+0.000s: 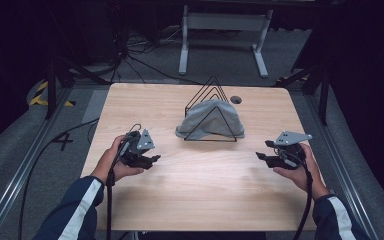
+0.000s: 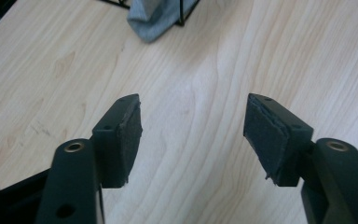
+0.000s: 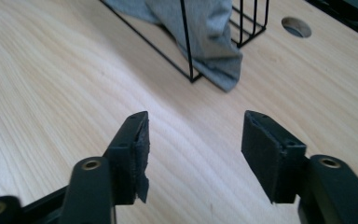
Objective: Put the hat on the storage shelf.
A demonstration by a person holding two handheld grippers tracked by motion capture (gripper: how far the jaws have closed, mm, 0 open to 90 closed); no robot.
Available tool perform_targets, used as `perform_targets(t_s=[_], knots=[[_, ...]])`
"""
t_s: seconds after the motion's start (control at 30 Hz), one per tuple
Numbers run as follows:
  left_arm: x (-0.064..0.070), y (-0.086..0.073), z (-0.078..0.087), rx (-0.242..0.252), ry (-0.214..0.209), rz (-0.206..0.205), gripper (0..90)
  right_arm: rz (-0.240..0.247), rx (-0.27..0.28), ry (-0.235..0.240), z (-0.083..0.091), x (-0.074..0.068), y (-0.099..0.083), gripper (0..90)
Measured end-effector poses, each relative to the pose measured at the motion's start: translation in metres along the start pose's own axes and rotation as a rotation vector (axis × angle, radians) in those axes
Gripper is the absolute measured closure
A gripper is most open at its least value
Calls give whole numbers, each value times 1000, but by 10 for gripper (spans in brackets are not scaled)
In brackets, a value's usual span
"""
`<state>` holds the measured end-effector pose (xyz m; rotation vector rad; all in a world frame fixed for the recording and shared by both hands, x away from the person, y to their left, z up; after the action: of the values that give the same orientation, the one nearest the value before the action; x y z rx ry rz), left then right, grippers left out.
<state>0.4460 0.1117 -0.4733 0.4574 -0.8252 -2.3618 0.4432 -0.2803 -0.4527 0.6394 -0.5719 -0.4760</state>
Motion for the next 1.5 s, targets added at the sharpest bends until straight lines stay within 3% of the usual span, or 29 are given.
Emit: perform_targets(t_s=[0.4, 0.53, 0.67, 0.8, 0.87, 0.93, 1.5], knots=[[13, -53, 6, -16, -35, 31, 271, -40, -35, 13, 3, -21, -48, 304], [17, -76, 7, 6, -70, 79, 259, -103, -37, 41, 3, -29, -69, 261], [19, -91, 6, 6, -81, 100, 246, -106, -50, 36, 2, -32, -77, 257], [21, -108, 8, 44, -128, 185, 230, -144, -37, 57, 2, -42, -90, 215], [19, -113, 8, 76, -156, 233, 216, -163, -18, 64, 3, -43, -93, 212], [18, -115, 9, 80, -143, 261, 208, -178, 5, 52, 3, -43, -95, 199], [17, -117, 9, 74, -122, 281, 173, -194, -9, 38, 2, -40, -96, 170]])
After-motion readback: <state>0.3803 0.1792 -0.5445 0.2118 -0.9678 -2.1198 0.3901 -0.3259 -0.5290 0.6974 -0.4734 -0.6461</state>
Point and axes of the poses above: each handheld gripper's, and its own axes: z roughly backward along the jaws, y roughly out of its top, x roughly to its right, the point moved 9 cm from there along -z, roughly forward along the jaws, and after that the axes turned 12 degrees about z, right-handed, at the moved point
